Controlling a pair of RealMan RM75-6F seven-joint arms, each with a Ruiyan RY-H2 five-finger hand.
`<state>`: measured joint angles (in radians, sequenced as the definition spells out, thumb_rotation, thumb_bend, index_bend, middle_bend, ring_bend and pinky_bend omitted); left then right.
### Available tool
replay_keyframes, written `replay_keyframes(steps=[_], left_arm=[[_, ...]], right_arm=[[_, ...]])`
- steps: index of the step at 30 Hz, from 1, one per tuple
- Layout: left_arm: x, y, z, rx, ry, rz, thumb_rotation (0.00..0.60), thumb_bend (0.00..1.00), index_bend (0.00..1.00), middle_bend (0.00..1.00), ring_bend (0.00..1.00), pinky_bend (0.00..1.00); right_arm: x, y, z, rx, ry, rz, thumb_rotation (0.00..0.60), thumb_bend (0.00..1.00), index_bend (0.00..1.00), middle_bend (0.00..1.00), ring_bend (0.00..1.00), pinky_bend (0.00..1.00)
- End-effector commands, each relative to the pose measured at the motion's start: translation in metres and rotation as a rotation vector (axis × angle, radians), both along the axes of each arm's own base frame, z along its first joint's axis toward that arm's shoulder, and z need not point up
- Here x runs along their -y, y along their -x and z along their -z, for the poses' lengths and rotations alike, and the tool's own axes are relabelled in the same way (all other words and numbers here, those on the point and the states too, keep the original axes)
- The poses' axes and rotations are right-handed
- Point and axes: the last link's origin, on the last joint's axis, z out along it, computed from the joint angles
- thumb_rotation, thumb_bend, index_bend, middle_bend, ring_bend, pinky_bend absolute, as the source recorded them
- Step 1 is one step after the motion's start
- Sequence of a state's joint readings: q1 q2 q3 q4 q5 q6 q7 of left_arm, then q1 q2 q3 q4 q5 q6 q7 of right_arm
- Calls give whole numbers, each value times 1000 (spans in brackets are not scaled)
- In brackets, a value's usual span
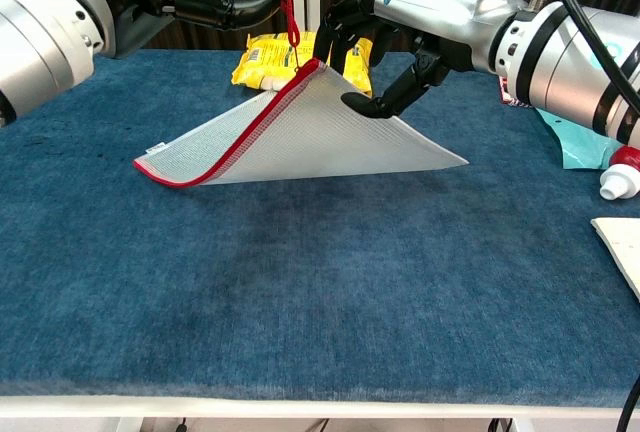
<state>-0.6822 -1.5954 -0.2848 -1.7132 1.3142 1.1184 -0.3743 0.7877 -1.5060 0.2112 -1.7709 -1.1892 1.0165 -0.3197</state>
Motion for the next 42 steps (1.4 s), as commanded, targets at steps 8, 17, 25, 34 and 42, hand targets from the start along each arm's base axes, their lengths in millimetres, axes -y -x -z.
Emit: replay_keyframes(steps=[8, 17, 25, 34, 42], left_arm=[[0, -2, 0, 0, -2, -1, 600, 556, 652, 192, 63, 138], [1, -2, -2, -2, -7, 1, 600, 556, 652, 192, 63, 138], [1, -1, -2, -1, -5, -3, 600, 555, 652, 192, 63, 138], [5, 3, 2, 1, 7, -11, 600, 558, 651, 192, 63, 138], [8, 9, 7, -5, 18, -19, 600, 566, 647, 192, 63, 138]], right_arm=[[2, -9, 9, 34, -4, 5, 600, 398, 460, 430, 224, 336], [9, -10, 17, 40, 7, 35, 600, 385, 516, 440, 232, 336], [9, -11, 20, 54, -2, 33, 600, 384, 567, 450, 247, 337], [11, -13, 21, 42, 26, 19, 600, 420, 663, 468, 269, 342], [10, -11, 21, 28, 29, 15, 600, 473, 677, 469, 276, 344]])
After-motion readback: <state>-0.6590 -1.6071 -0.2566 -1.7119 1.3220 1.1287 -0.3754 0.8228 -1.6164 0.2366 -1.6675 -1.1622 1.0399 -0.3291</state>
